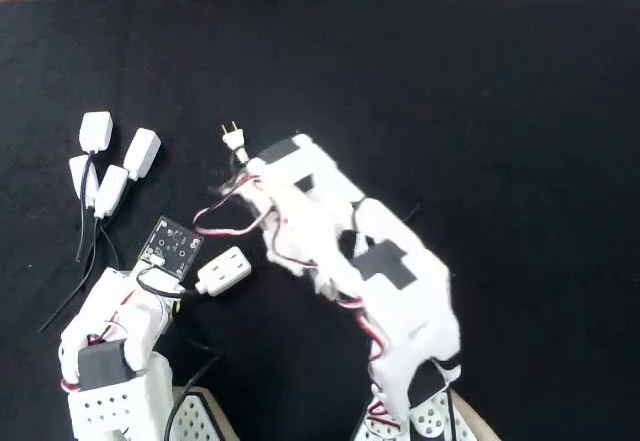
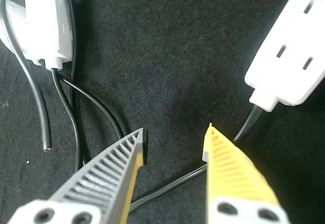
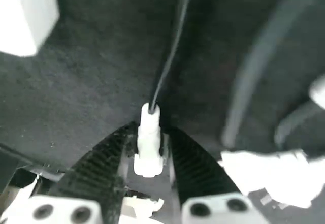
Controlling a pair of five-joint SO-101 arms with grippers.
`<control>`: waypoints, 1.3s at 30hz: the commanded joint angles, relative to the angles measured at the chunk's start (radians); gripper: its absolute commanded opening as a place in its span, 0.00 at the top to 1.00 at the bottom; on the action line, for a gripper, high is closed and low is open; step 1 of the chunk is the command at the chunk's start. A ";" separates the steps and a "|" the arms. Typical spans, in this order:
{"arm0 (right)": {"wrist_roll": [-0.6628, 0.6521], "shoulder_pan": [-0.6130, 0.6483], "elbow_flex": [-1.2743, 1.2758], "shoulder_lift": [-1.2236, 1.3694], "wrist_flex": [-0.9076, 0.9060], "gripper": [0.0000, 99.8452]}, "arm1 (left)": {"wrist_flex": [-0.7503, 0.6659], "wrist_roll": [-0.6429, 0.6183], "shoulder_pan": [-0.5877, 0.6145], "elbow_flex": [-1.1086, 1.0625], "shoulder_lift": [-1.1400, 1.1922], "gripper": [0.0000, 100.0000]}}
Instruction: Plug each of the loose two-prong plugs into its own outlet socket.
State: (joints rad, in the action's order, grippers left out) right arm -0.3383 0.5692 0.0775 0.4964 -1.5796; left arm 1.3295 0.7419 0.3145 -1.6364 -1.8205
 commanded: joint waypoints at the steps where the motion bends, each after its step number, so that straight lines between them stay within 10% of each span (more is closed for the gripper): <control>1: 0.009 -0.060 0.125 -0.269 0.089 0.97 | 0.011 0.012 -0.010 -0.007 0.000 0.81; 17: 0.293 -0.021 0.723 -1.129 0.671 0.97 | -0.014 -0.072 -0.018 0.018 -0.003 0.81; 39: 0.529 0.164 1.161 -1.811 1.043 0.99 | -0.453 -0.623 -0.549 0.127 -0.003 0.80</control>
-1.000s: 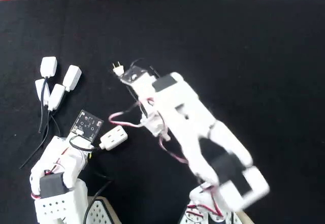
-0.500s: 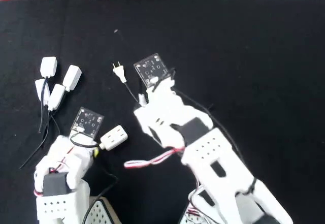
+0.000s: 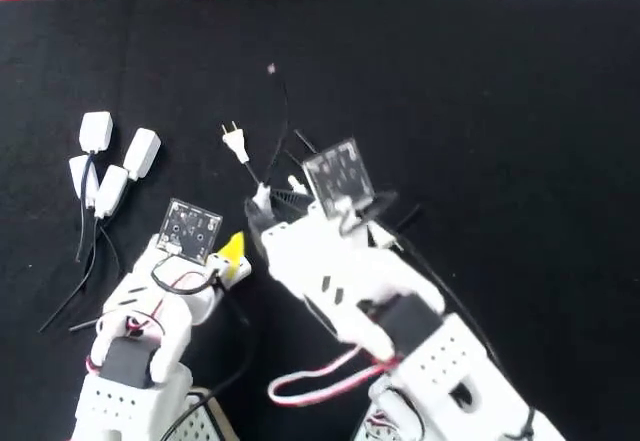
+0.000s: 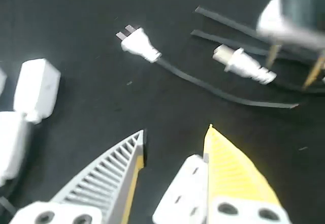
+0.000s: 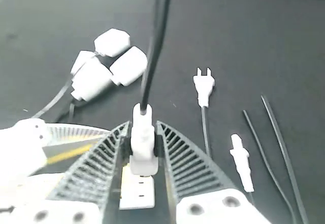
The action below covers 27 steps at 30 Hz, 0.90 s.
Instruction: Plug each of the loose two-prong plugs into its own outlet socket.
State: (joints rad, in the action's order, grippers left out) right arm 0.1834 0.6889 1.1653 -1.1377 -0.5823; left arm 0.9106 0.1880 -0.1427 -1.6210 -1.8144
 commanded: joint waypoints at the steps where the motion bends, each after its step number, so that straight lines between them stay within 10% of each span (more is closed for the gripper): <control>1: 0.009 0.051 0.099 -0.225 0.051 0.99 | -0.031 -0.080 -0.114 0.128 -0.009 0.80; 27: 0.061 0.121 0.030 -0.217 -0.189 0.99 | -0.028 -0.153 -0.042 0.226 -0.011 0.81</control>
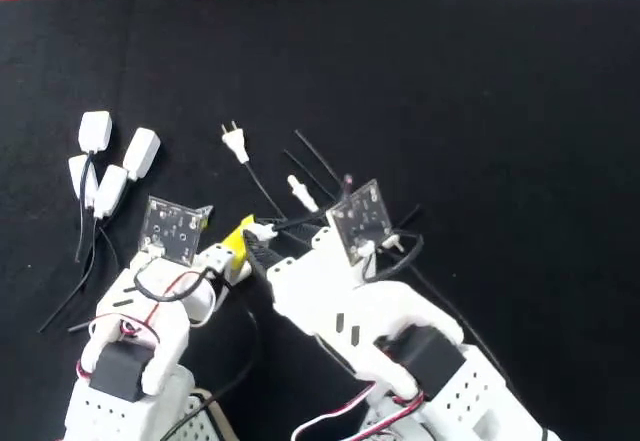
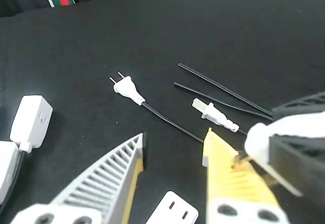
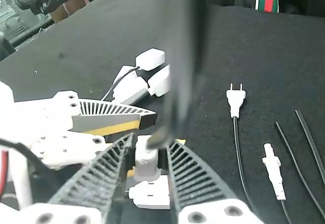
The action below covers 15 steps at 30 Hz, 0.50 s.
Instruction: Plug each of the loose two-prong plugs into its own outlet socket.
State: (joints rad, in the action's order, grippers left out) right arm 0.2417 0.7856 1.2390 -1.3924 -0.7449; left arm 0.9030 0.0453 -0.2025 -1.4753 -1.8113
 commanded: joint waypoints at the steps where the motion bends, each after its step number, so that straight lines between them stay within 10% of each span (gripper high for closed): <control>1: 0.002 0.025 -0.054 0.044 -0.037 0.99 | -0.020 -0.009 0.018 0.079 -0.014 0.81; 9: -0.041 -0.048 -0.105 0.133 -0.046 0.99 | 0.255 0.193 0.056 0.162 -0.014 0.81; 15: -0.037 -0.046 -0.153 0.341 -0.040 0.99 | 0.423 0.376 0.418 0.199 -0.014 0.81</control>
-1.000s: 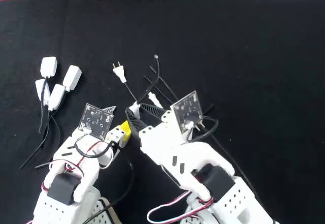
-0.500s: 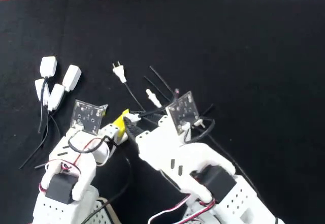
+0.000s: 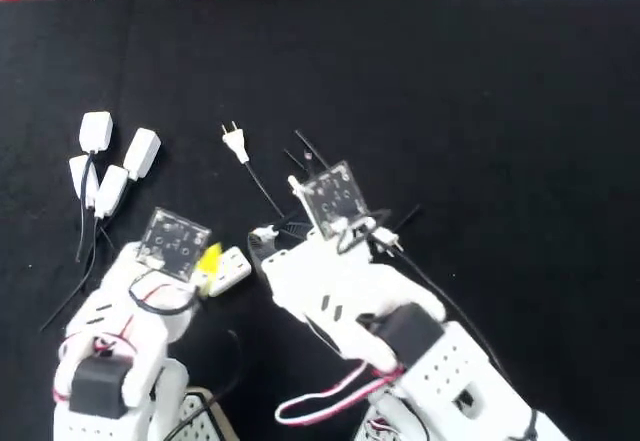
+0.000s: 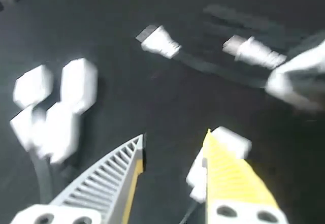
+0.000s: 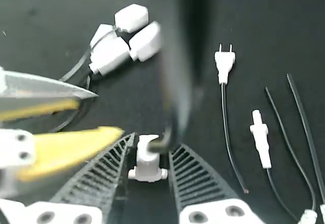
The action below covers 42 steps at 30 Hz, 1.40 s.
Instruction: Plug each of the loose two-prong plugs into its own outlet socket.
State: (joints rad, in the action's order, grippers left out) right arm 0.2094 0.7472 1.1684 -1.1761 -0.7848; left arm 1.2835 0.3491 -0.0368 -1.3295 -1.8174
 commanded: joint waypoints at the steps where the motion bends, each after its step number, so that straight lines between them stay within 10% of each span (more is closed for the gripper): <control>1: -0.003 -0.006 -0.088 0.166 0.014 0.99 | 0.023 0.071 0.318 0.030 -0.008 0.81; 15: 0.031 0.107 -0.090 0.519 0.241 0.99 | -0.172 0.071 0.677 -0.260 -0.006 0.81; 42: 0.025 0.046 -0.082 0.731 0.460 0.99 | -0.172 0.072 0.677 -0.298 -0.005 0.81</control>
State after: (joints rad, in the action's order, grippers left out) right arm 0.2309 0.8071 1.1347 -0.4488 -0.3460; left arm 1.1285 0.4135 0.6368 -1.6349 -1.8128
